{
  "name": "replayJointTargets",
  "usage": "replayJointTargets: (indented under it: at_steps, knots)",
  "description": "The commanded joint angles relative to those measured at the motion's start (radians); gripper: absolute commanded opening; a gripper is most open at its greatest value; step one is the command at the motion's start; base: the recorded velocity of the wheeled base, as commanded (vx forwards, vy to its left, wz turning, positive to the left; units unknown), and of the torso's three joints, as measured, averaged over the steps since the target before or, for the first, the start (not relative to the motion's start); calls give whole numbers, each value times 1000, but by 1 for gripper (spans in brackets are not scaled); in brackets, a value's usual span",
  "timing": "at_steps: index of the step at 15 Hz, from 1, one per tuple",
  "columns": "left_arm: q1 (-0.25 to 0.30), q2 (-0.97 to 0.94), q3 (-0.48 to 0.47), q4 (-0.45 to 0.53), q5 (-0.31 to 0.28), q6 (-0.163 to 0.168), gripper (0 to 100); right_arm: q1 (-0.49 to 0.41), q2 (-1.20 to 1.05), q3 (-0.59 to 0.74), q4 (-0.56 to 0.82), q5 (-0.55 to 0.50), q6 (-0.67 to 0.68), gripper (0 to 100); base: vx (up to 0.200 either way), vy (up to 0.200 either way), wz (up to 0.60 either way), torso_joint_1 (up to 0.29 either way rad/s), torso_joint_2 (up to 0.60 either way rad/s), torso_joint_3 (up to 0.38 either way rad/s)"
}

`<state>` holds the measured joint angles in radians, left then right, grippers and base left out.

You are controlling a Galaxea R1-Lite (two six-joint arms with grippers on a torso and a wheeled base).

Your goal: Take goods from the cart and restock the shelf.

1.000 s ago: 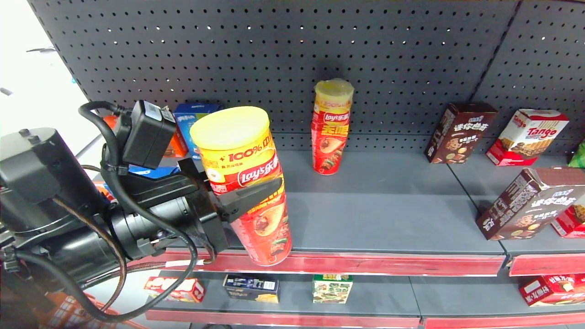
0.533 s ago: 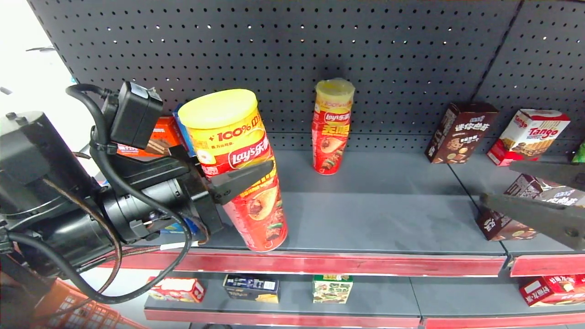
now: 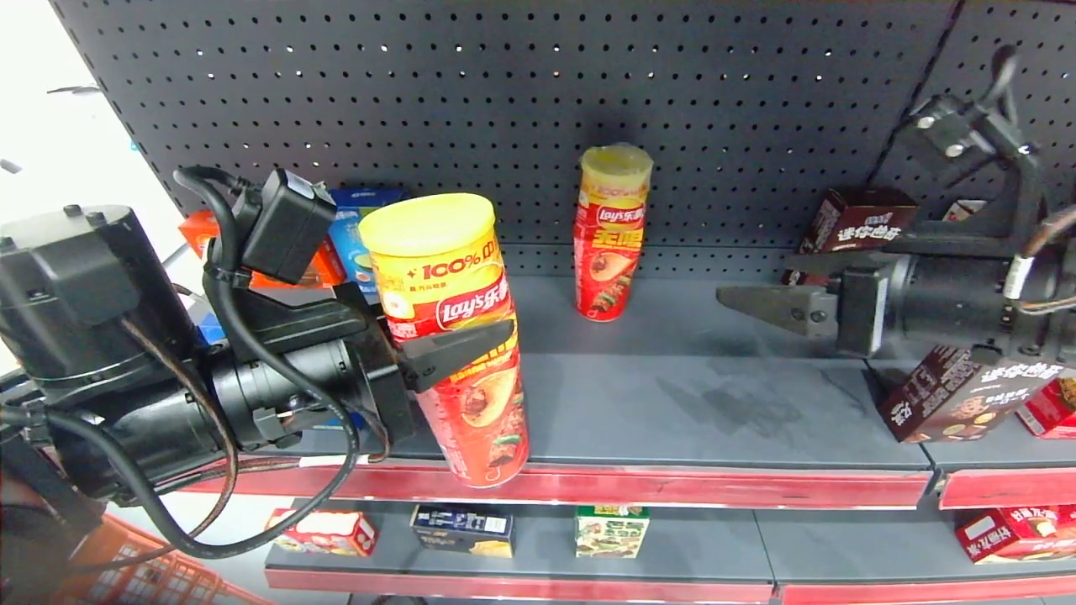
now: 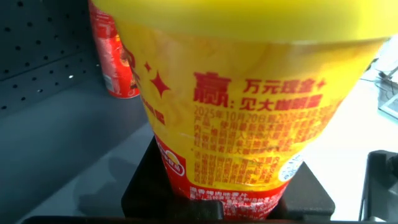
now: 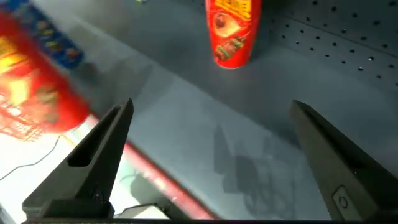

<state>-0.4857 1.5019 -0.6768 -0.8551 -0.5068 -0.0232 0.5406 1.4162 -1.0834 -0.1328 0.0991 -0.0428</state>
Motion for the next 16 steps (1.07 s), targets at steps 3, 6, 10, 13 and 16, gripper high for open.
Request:
replayJointTargets:
  at_steps: [3, 6, 10, 13, 16]
  knots:
    - [16, 1, 0, -2, -7, 2, 0, -57, 267, -144, -108, 4, -3, 100, 0, 0, 0, 0, 0, 0]
    - [18, 6, 6, -7, -19, 3, 0, -73, 372, -202, -180, 54, -5, 100, 0, 0, 0, 0, 0, 0]
    - [18, 11, 6, -7, -21, 2, 0, -111, 481, -302, -269, 120, -45, 100, 0, 0, 0, 0, 0, 0]
    - [19, 11, 8, -7, -21, 2, 0, -163, 511, -323, -355, 294, -112, 100, 0, 0, 0, 0, 0, 0]
    - [19, 11, 10, -7, -21, 0, 0, -195, 538, -317, -446, 464, -118, 100, 0, 0, 0, 0, 0, 0]
